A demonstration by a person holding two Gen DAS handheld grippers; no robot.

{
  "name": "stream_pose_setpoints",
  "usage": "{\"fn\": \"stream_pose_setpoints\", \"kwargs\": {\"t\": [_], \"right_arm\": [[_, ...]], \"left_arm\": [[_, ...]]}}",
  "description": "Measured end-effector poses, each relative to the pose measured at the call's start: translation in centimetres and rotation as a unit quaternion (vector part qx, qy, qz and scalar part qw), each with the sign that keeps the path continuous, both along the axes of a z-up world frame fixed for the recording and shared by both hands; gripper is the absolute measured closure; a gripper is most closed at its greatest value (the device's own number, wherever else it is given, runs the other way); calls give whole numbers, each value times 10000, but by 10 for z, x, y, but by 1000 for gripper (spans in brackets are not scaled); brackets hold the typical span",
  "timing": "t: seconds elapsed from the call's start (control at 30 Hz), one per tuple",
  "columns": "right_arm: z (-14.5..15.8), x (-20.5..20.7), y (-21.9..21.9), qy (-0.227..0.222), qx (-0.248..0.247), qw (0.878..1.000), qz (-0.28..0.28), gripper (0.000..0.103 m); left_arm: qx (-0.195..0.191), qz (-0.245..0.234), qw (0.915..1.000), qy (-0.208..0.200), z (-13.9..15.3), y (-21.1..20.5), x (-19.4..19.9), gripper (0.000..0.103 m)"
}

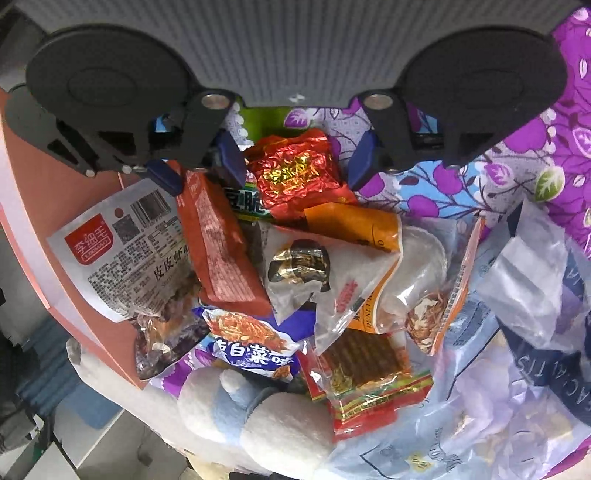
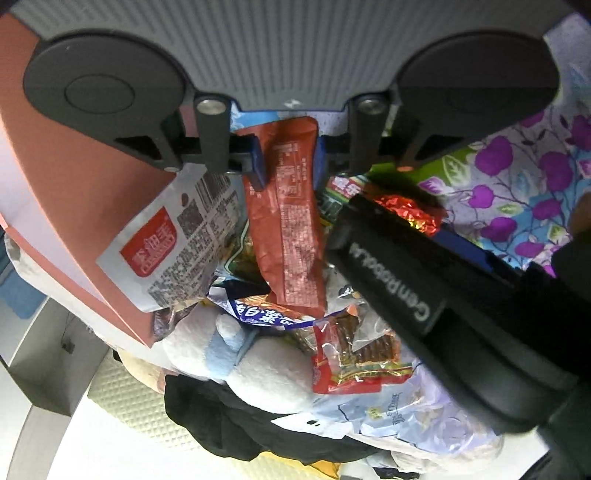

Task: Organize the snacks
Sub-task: 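Reach both grippers into the snack pile toward the red packets, then grasp the red tea packet with the left gripper while the right grasps the red-brown wrapper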

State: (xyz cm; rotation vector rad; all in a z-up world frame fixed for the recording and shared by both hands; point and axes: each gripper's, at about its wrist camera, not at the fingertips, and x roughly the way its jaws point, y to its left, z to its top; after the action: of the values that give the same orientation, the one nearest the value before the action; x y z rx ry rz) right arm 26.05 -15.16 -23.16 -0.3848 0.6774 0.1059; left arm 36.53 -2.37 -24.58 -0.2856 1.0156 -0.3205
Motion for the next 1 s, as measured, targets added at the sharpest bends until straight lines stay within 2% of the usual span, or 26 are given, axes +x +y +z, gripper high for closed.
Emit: {"fn": "stream_pose_setpoints", "kwargs": {"t": [0.1, 0.4, 1.0], "right_arm": [[4, -10, 0, 33, -25, 10000, 55, 73], [18, -51, 2, 150, 31, 9996, 246, 74], [39, -138, 5, 531, 392, 9974, 279, 75]], "left_arm": [[-100, 48, 9999, 46, 2, 5, -7, 43], [-266, 5, 9996, 106, 15, 18, -54, 44], [66, 0, 10000, -2, 44, 54, -173, 44]]}}
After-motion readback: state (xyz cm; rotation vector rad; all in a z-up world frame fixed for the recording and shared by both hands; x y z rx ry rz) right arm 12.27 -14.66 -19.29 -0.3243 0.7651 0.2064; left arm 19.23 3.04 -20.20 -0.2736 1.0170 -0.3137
